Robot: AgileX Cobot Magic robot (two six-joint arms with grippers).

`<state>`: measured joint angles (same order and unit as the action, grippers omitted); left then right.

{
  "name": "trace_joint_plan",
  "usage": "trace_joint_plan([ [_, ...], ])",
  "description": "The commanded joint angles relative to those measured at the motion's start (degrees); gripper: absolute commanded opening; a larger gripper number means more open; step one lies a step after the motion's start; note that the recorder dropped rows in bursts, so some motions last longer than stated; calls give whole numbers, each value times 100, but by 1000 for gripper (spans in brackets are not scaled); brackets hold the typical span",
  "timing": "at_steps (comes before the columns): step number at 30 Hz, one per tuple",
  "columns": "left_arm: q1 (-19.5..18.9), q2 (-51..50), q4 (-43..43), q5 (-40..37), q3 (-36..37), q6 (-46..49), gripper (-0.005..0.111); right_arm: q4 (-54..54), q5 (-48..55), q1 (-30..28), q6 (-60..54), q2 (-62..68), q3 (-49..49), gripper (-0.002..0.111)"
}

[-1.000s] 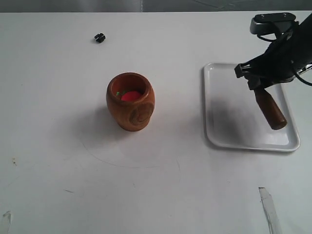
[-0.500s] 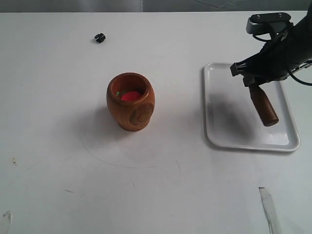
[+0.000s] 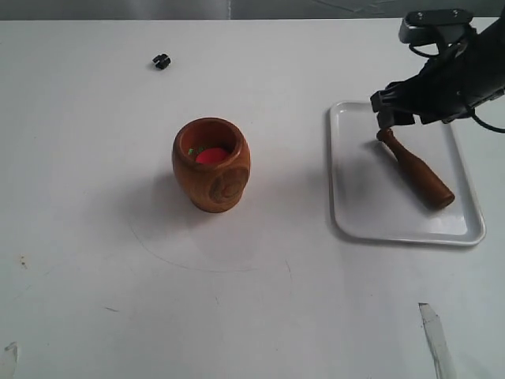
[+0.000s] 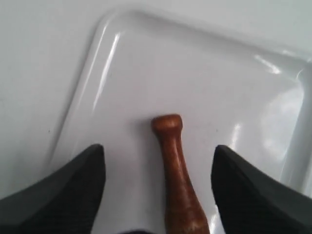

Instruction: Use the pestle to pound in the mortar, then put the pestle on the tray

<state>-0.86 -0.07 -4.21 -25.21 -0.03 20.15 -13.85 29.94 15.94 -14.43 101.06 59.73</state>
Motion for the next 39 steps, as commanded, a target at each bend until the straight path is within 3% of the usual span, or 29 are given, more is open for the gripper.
trace_joint_plan([
  [1,44,7,42,17,3,-47,0,-169,-937,21,-72,-518,-166,40],
  [6,44,7,42,17,3,-47,0,-387,-2517,21,-60,-1553,-954,9],
  [9,44,7,42,17,3,-47,0,-387,-3556,21,-60,-2266,-1548,0],
  [15,44,7,42,17,3,-47,0,-387,-5020,21,261,-3761,-2787,0],
  [33,44,7,42,17,3,-47,0,1247,-5334,21,3026,-8509,-5251,0],
  [37,44,7,42,17,3,-47,0,2207,-5679,21,3492,-9871,-5973,0],
  [39,44,7,42,17,3,-47,0,3294,-5141,21,4286,-10106,-5973,0],
])
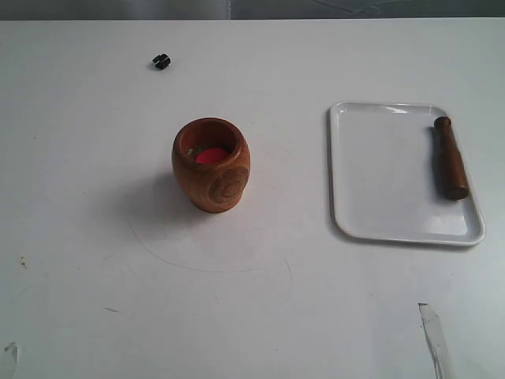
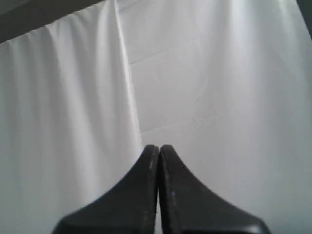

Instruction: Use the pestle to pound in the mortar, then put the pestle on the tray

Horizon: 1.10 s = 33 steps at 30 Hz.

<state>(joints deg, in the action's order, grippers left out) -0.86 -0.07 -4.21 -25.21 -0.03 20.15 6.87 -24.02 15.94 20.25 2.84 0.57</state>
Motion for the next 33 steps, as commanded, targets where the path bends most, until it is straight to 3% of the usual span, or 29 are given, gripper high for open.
trace_joint_plan([
  [1,44,7,42,17,3,-47,0,2036,228,21,1471,-284,-57,0],
  [3,44,7,42,17,3,-47,0,3153,367,21,2526,-284,-57,0],
  [6,44,7,42,17,3,-47,0,4325,1567,21,4701,-284,-57,0],
  [11,44,7,42,17,3,-47,0,4599,3805,21,4701,-284,-57,0],
  [21,44,7,42,17,3,-47,0,2494,3482,21,4840,-284,-57,0],
  [26,44,7,42,17,3,-47,0,2481,3482,21,4840,-284,-57,0],
  [33,44,7,42,17,3,-47,0,3465,3487,21,4690,-284,-57,0],
])
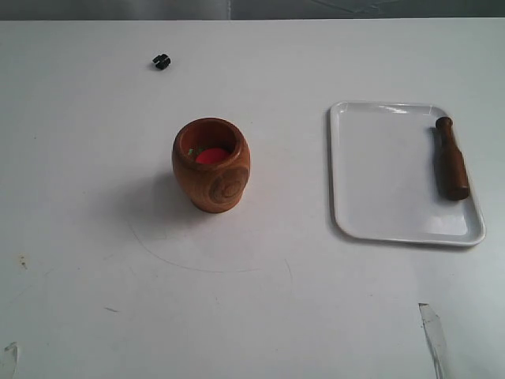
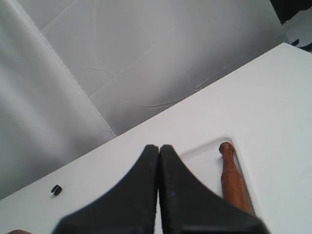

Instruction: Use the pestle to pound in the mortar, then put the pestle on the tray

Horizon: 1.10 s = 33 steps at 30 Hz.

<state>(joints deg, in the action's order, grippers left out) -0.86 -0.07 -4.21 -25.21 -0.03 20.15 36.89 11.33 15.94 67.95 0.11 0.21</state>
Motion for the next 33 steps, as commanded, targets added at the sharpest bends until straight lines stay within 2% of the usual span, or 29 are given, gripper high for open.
trace_joint_plan([
  [1,44,7,42,17,3,-47,0,464,-56,21,-80,-11,-21,0],
  [8,44,7,42,17,3,-47,0,-872,-1027,21,-28,-11,-21,0],
  [10,44,7,42,17,3,-47,0,-948,-1133,21,-184,-11,-21,0],
  [13,44,7,42,17,3,-47,0,-2280,-833,21,-2807,-11,-21,0],
  [14,44,7,42,17,3,-47,0,-3689,-586,21,-5135,-11,-21,0],
  [15,44,7,42,17,3,-47,0,-4634,-415,21,-6841,-11,-21,0],
  [17,44,7,42,17,3,-47,0,-5748,153,21,-8946,-11,-21,0],
  [18,44,7,42,17,3,-47,0,-5952,392,21,-9331,-11,-21,0],
  [20,44,7,42,17,3,-47,0,-6000,877,21,-9461,-11,-21,0],
  [33,44,7,42,17,3,-47,0,-5586,853,21,-9447,-11,-21,0],
])
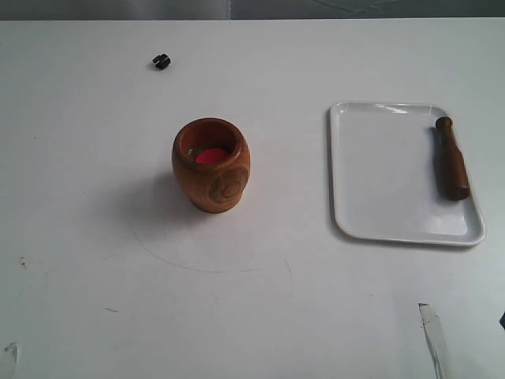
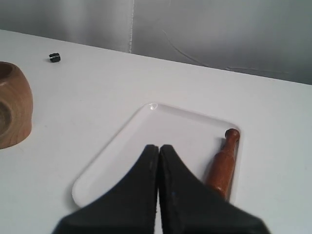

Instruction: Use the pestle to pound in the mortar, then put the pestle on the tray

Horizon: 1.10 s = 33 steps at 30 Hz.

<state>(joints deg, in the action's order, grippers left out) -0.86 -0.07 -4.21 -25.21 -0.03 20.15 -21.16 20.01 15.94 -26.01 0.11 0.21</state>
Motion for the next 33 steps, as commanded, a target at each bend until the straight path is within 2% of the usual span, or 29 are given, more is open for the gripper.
trace_joint_plan([
  [1,44,7,42,17,3,-47,0,313,-26,21,-51,-11,-21,0],
  [8,44,7,42,17,3,-47,0,259,-26,-160,-51,-11,-21,0],
  [19,44,7,42,17,3,-47,0,219,-26,-1196,257,-11,-21,0],
  [33,44,7,42,17,3,-47,0,220,18,-1250,434,-11,-21,0],
])
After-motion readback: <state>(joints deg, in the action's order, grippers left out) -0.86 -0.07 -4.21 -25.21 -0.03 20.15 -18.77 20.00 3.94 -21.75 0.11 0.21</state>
